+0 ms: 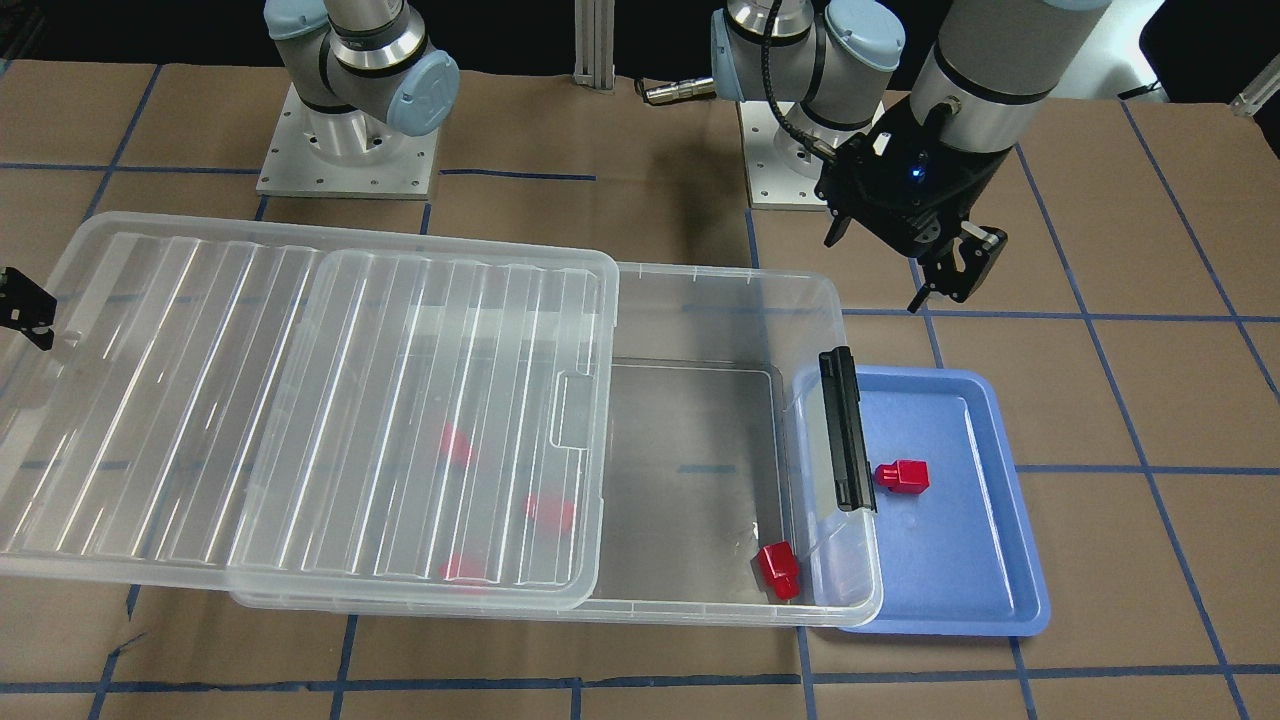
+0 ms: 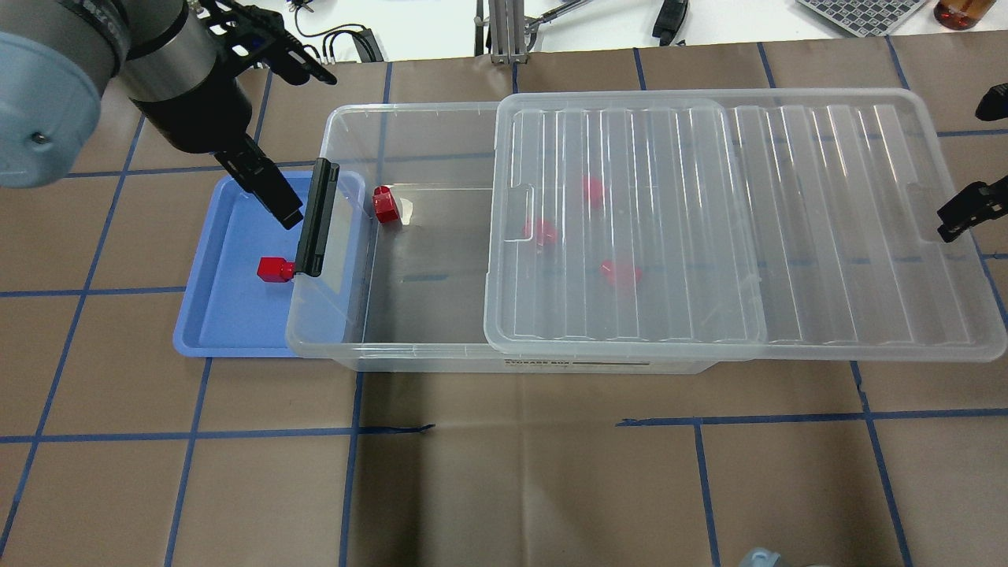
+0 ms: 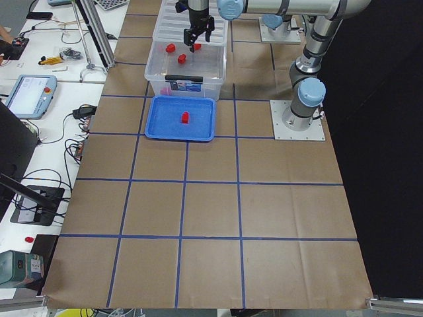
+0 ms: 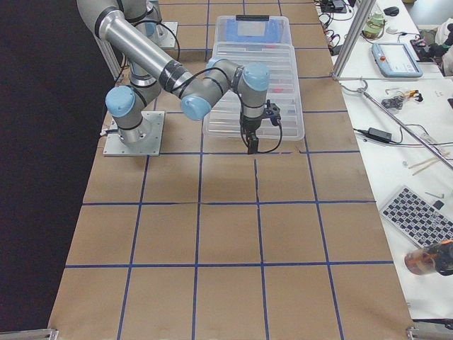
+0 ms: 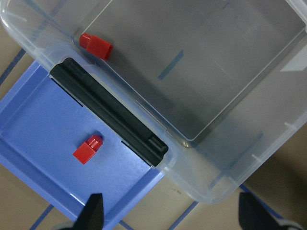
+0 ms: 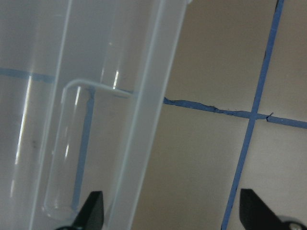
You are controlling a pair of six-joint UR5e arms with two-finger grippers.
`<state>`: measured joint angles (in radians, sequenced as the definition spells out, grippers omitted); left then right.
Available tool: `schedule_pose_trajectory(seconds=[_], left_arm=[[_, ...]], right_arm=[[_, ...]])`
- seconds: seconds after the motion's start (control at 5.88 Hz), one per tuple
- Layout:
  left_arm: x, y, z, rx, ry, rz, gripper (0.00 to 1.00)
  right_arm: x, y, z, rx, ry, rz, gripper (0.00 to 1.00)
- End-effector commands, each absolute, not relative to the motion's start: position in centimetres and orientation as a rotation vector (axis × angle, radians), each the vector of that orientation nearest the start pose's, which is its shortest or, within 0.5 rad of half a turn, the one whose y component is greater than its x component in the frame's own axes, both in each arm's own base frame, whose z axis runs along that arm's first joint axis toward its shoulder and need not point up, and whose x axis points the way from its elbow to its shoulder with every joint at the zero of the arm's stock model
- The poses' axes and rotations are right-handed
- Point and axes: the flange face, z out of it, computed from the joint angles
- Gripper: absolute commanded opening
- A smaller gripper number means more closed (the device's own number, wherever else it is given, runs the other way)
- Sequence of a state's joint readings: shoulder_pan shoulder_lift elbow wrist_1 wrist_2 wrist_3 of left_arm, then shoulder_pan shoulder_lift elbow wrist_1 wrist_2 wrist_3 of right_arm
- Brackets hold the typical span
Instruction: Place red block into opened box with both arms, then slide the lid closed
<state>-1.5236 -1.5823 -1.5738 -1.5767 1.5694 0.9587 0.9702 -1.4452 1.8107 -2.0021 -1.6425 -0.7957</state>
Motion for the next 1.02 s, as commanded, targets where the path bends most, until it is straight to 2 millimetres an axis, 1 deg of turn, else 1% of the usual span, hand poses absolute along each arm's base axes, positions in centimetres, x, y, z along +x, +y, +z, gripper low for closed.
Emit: schedule_pose_trajectory(seconds=[0.0, 0.17, 0.34, 0.51, 0.68, 0.85], left_arm=[[-7.0, -49.6, 47.0, 1.542, 2.772, 0.042, 0.99], [-6.2, -49.7, 47.4, 1.579, 2.735, 0.038, 0.99], [-4.5, -50.4, 46.3, 1.608, 2.736, 0.037, 0.99], [-3.9, -51.5, 44.7, 1.653, 2.716, 0.050, 0.99], [-3.6, -53.7, 40.9, 1.696, 2.679, 0.050, 0.99], [-2.9, -55.4, 38.2, 1.853, 2.558, 0.032, 0.99]], right_arm=[[-20.0, -50.2, 35.2, -0.316, 3.231, -0.021, 1.00], [-20.0, -50.1, 36.0, -0.301, 3.243, -0.032, 1.00], [-19.8, -50.0, 36.6, -0.299, 3.246, -0.038, 1.00], [-19.4, -50.0, 37.4, -0.247, 3.256, -0.058, 1.00], [-18.4, -49.9, 39.6, -0.226, 3.267, -0.095, 1.00], [-15.3, -50.1, 41.9, -0.206, 3.261, -0.100, 1.00]])
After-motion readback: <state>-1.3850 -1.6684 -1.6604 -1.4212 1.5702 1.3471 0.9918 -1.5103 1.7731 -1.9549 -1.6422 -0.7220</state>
